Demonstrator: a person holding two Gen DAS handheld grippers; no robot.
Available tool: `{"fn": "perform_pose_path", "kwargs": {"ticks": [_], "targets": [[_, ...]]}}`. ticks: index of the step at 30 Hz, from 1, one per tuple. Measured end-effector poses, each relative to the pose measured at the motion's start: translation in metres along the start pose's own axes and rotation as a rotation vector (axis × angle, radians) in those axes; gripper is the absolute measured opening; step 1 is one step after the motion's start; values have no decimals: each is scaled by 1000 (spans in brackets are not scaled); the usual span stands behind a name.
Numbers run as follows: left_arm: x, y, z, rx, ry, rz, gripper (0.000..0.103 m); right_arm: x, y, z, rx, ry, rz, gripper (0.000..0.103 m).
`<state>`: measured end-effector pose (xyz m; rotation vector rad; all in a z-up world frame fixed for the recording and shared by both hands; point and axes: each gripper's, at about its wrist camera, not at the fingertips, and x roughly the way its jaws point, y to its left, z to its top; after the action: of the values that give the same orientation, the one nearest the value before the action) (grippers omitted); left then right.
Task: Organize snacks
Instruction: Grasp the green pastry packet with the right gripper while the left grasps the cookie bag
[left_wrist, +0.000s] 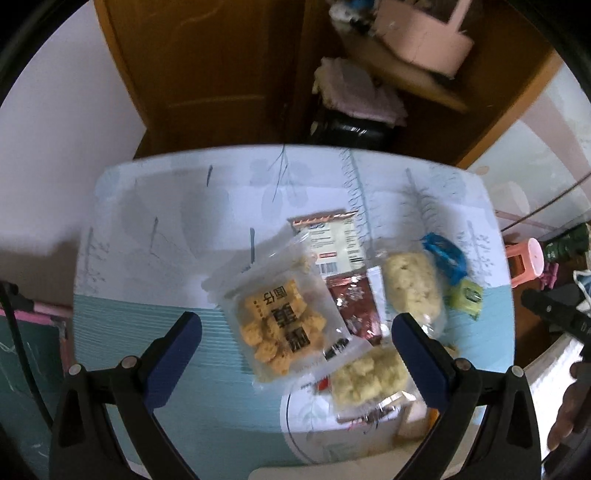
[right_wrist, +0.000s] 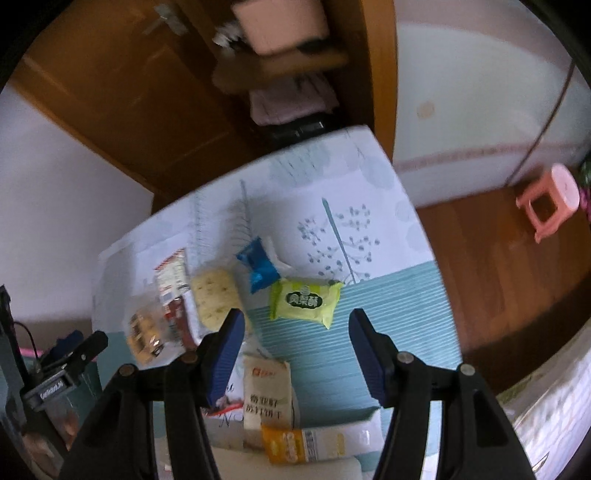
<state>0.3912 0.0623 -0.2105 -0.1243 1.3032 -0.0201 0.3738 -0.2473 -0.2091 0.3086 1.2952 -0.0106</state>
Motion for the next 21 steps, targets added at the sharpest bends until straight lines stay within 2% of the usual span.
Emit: {"fn": "perform_pose_path", "kwargs": {"ticks": [4, 10, 13, 18, 21], "targets": [[35, 6, 6, -67, 70, -4, 102, 38, -7, 3, 45, 62, -15, 59], [63, 11, 10, -121, 109, -1, 102, 67, -5, 6, 65, 96, 13, 59], [72, 12, 10, -127, 114, 17, 102, 78, 0, 7, 54, 121, -9, 60], [84, 12, 14, -140, 123, 29, 102, 92, 8, 7, 41, 123, -66, 69], [92, 12, 13, -157, 141, 41, 102, 99, 10, 8, 49, 129, -102, 70]]}}
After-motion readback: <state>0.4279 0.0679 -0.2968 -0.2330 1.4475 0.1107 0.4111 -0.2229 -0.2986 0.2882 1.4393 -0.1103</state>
